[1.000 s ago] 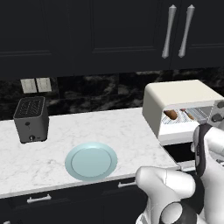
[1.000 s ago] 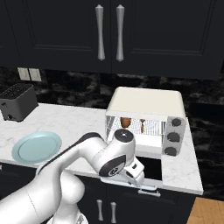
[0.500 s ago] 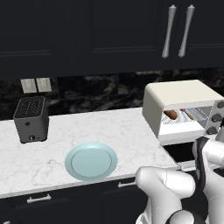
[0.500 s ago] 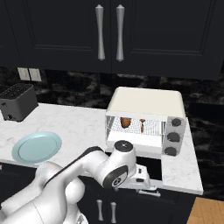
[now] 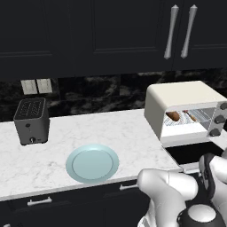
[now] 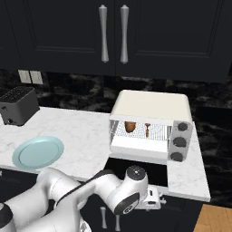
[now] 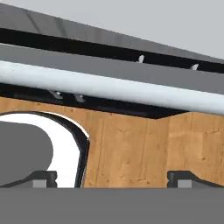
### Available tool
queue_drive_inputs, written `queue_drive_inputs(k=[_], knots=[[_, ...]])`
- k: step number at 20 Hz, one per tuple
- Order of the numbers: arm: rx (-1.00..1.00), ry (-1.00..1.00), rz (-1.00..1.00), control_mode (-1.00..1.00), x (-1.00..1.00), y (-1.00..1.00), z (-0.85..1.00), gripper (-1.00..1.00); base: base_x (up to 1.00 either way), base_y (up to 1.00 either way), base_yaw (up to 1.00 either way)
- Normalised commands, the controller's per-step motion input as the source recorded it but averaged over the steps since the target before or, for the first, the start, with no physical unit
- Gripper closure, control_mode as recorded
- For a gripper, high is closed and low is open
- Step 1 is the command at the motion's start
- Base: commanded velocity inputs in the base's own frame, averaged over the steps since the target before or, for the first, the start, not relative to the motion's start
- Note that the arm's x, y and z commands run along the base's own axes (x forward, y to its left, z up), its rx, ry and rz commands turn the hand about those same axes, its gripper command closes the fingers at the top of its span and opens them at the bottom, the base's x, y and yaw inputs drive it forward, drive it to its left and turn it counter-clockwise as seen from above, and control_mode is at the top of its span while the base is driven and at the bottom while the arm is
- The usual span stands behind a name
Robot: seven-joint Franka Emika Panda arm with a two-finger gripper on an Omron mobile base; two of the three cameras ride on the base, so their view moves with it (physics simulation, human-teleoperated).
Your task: Pick up the kebab skewer and baguette bread, and place them inside the toaster oven. Close the toaster oven door and start by setting the timer.
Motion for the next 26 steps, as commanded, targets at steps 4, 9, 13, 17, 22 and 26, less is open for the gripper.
queue_drive_inputs(k=[4,9,13,17,22,26], knots=[[0.02,0.0,-0.14,-1.0,0.63,0.0,-0.28,-1.0,0.0,0.0,0.0],[0.02,0.0,-0.09,-1.0,0.55,-0.02,-0.16,-1.0,0.0,0.0,0.0],[0.03,0.0,-0.03,-1.0,0.48,-0.04,-0.09,-1.0,0.0,0.0,0.0],[0.08,-0.04,-0.01,-1.0,0.24,0.0,0.12,-1.0,0.0,0.0,0.0],[0.06,-0.05,-0.05,-1.0,0.52,0.0,0.25,-1.0,0.0,0.0,0.0],[0.06,-0.1,-0.04,-1.0,0.61,0.0,0.46,-1.0,0.0,0.0,0.0]])
